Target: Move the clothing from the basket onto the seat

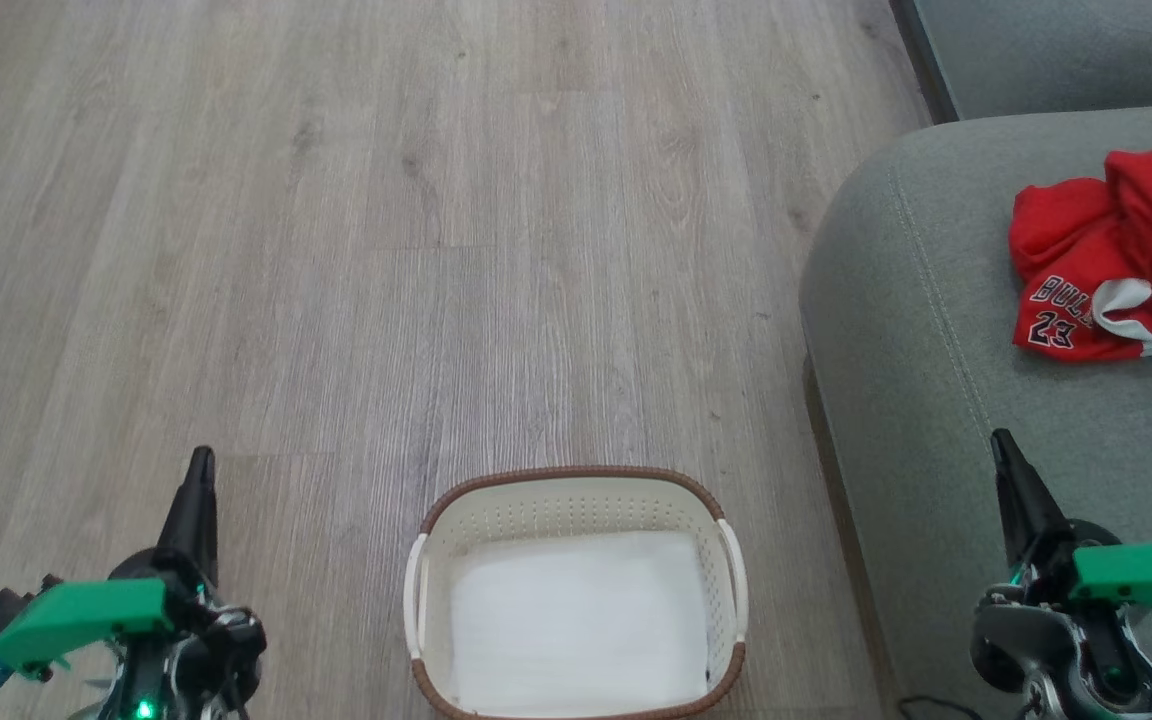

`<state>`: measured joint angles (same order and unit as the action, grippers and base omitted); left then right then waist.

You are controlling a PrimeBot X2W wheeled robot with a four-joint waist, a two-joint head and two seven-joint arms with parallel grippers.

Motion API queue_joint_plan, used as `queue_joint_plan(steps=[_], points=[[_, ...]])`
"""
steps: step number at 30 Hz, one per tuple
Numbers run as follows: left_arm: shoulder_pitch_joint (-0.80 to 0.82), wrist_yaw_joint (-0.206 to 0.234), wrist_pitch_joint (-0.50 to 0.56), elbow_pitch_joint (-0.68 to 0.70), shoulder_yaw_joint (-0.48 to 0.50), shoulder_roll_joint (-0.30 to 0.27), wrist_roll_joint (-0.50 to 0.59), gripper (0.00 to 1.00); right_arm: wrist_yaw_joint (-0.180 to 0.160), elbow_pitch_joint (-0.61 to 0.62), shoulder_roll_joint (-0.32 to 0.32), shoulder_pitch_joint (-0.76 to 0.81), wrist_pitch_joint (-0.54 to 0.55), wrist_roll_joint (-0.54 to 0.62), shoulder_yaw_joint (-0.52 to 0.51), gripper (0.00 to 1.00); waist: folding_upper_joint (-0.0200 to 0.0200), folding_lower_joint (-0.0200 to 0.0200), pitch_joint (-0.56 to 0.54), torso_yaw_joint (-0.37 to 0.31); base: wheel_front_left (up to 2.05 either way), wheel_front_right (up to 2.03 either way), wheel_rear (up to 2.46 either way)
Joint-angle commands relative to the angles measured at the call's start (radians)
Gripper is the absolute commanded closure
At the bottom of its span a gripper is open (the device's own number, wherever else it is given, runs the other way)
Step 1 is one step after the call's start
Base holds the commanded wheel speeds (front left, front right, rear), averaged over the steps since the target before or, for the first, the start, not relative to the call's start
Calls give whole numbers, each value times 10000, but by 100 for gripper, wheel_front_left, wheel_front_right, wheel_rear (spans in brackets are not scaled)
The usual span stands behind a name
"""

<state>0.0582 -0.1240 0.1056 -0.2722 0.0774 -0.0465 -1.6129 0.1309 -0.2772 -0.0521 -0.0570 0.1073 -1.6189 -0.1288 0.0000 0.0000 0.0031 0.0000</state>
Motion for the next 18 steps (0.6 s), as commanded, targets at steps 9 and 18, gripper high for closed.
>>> queue_joint_plan(steps=[9,18], points=[[499,-67,82,270,371,-41,49,100,-2,324,8,-510,56,100,153,100,0,0,0,0,0,0,0],[499,-67,82,270,372,-40,50,100,-2,324,9,-510,58,102,151,100,0,0,0,0,0,0,0]])
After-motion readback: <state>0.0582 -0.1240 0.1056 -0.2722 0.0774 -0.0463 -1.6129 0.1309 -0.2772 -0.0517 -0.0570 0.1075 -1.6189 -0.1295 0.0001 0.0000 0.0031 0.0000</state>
